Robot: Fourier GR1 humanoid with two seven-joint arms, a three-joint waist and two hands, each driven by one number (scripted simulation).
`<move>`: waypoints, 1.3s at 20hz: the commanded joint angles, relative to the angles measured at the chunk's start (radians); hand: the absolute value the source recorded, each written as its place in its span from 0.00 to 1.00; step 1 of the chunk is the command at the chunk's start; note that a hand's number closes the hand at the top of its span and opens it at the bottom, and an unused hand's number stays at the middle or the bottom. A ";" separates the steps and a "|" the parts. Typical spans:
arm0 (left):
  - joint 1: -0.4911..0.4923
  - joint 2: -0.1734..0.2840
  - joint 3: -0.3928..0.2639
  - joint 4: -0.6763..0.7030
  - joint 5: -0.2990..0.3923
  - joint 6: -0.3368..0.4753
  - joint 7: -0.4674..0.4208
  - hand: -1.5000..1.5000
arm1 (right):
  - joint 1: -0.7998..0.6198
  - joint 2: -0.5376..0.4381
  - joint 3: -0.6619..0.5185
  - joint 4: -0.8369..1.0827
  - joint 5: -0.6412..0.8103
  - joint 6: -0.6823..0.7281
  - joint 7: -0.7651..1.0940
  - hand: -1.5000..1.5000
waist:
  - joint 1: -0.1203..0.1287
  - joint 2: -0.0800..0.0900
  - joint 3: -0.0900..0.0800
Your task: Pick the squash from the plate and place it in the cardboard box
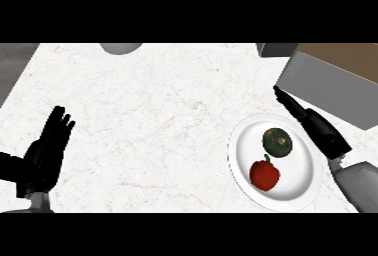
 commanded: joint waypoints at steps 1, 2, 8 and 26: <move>-0.052 0.012 -0.045 0.005 -0.066 -0.005 -0.012 0.50 | 0.016 -0.037 -0.092 -0.102 -0.032 -0.035 0.020 0.00 | -0.005 -0.003 -0.025; -0.019 0.038 -0.059 -0.056 -0.095 -0.007 -0.024 0.50 | 0.058 -0.038 -0.127 -0.176 -0.038 -0.112 -0.006 0.00 | -0.039 -0.017 -0.024; -0.074 0.172 -0.131 -0.111 -0.169 -0.159 -0.103 0.50 | 0.071 -0.253 -0.373 -0.165 0.036 -0.257 0.041 0.00 | -0.100 -0.022 -0.026; -0.203 0.118 -0.167 0.008 -0.221 -0.219 -0.152 0.50 | 0.441 -0.494 -0.263 -0.681 0.427 -0.101 0.299 0.00 | 0.009 0.000 -0.029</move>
